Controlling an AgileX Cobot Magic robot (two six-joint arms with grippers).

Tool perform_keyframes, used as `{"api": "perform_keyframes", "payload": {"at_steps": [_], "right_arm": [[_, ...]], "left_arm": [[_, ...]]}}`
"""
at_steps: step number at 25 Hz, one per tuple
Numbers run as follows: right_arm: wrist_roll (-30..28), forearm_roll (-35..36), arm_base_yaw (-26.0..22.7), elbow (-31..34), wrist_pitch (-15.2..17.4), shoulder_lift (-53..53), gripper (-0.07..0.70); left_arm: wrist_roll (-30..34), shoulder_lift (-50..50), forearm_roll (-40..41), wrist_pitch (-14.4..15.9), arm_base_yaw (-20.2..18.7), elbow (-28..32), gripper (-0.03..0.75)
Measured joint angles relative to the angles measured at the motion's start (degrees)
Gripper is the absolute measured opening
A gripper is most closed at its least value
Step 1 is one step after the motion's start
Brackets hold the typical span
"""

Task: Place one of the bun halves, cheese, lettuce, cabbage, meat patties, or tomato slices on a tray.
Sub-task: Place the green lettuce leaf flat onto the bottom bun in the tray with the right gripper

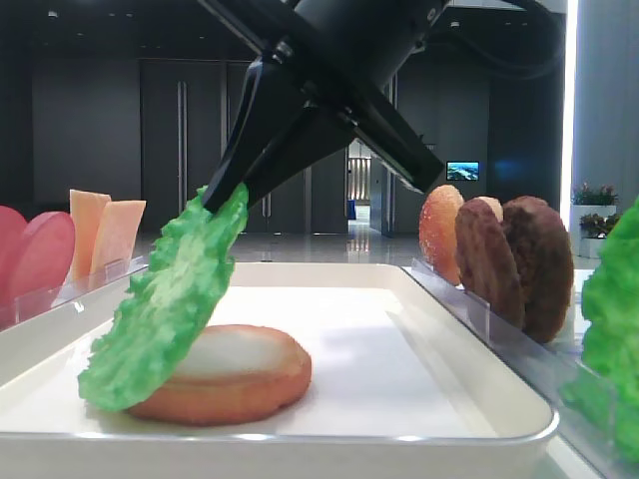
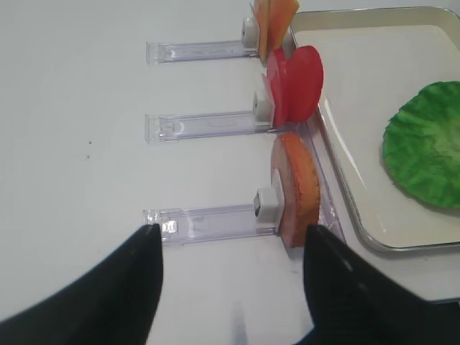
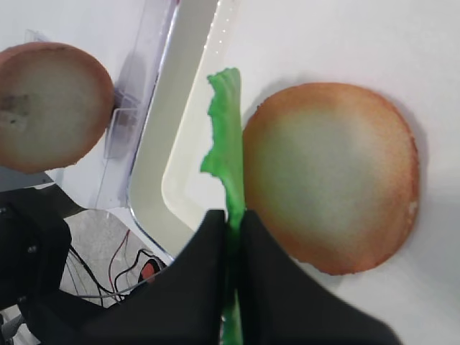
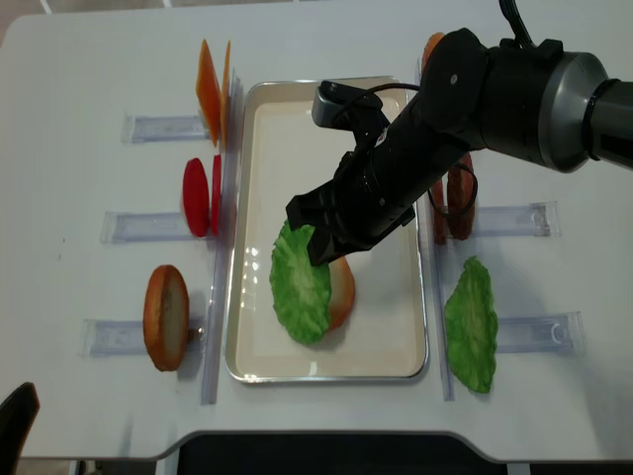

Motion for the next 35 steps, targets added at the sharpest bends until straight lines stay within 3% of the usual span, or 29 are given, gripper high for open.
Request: {"api": "perform_keyframes", "payload": {"at_steps": [15,20,24,32,35], "right_arm": [[0.0,-0.2,0.0,0.0,-0.3,0.0,0.014],[-0.1,-0.3,0.0,0.0,-0.6,0.0,0.045],[-0.1,-0.8,0.0,0.0,-0.7,0.0,0.114],[0.5,-3.3,0.0,0.0,-1.6,0.0,0.379],[2.4,-6.0,0.0,0.0,-2.0,-0.1,0.423]], "left_arm": [[0.0,0.0,0.0,0.0,0.0,0.0,0.471],[0.0,0.0,0.0,0.0,0.0,0.0,0.471],[0.0,0.0,0.0,0.0,0.0,0.0,0.471],[0.0,0.0,0.0,0.0,0.0,0.0,0.471],[0.0,0.0,0.0,0.0,0.0,0.0,0.471]]}}
